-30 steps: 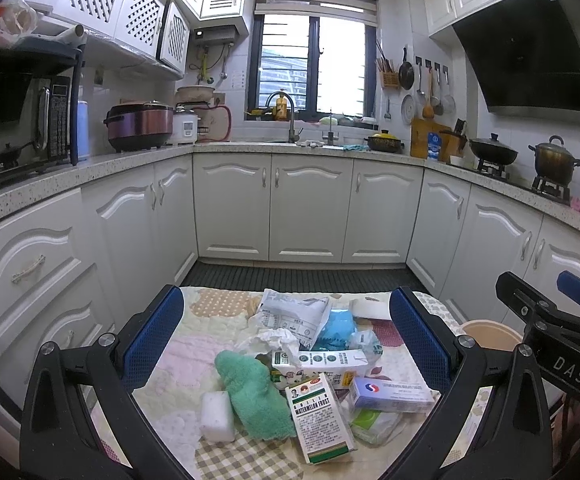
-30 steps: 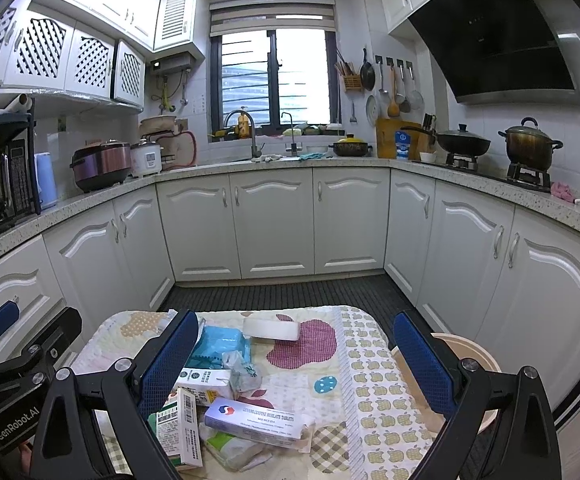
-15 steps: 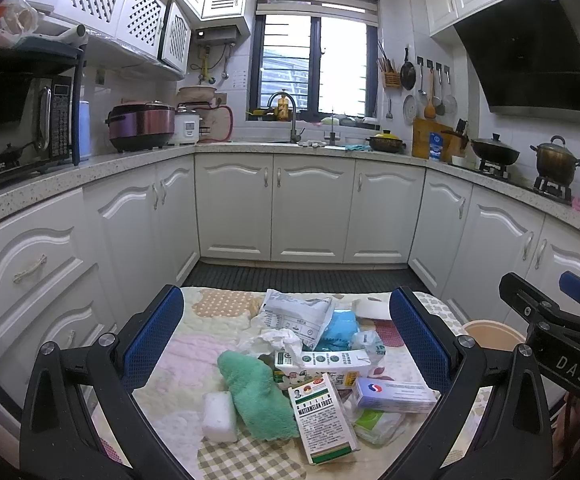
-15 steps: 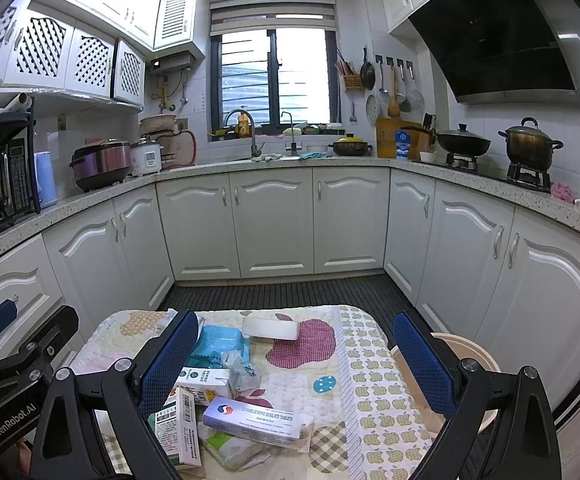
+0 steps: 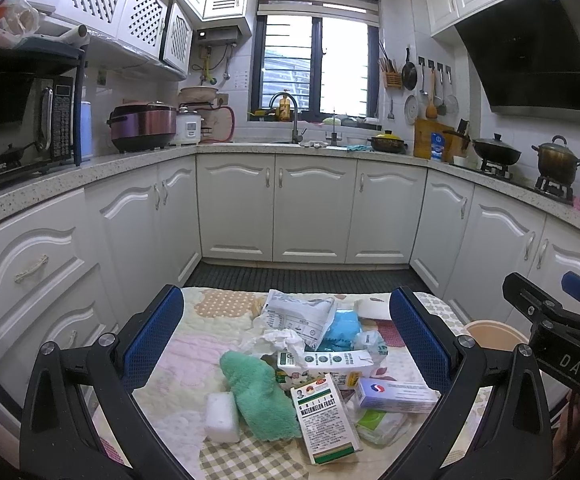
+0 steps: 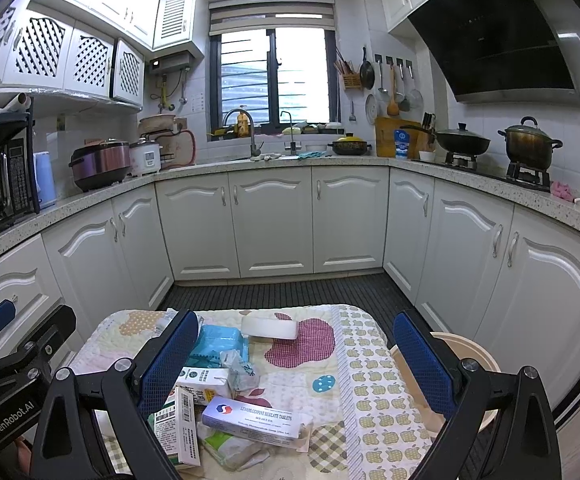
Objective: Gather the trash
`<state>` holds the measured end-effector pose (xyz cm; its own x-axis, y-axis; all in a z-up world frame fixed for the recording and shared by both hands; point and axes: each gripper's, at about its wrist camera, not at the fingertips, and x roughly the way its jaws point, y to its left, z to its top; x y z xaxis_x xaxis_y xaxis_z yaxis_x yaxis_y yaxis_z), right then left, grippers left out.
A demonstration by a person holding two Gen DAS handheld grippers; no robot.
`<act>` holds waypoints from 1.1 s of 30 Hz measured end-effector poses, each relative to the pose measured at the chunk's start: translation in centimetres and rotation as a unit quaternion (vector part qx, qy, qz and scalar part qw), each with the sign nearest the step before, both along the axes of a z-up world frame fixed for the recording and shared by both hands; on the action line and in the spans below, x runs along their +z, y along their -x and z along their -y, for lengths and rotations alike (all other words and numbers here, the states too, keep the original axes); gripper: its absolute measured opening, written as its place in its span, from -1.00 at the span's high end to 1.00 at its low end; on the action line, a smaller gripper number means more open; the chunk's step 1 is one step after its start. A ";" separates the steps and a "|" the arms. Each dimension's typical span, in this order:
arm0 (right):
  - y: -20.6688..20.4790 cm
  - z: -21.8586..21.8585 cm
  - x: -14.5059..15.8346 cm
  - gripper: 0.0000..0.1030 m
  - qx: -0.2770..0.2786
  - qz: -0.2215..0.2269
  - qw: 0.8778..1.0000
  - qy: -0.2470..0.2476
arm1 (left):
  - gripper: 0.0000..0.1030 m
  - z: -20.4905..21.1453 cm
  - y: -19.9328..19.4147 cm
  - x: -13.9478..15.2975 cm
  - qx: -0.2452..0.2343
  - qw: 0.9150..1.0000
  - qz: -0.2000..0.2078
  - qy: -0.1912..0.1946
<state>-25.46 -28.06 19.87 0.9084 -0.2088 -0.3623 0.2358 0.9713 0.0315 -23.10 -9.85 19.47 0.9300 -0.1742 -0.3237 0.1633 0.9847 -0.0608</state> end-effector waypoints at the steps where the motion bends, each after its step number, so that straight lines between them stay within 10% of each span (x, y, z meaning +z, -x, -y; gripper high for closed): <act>1: 0.0 0.0 0.0 -0.89 0.000 0.000 1.000 0.000 | -0.99 0.0 0.0 0.0 0.000 1.000 0.000 0.000; 33: -2.2 0.1 -2.1 -0.91 0.017 -0.058 0.998 -0.008 | -0.99 -0.4 -1.7 -2.1 0.008 0.999 -0.033 -0.006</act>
<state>-23.28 -28.16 17.79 0.8662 -0.1715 -0.4693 0.2056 0.9784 0.0219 -21.40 -9.48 17.38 0.9096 -0.1543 -0.3857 0.1430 0.9880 -0.0582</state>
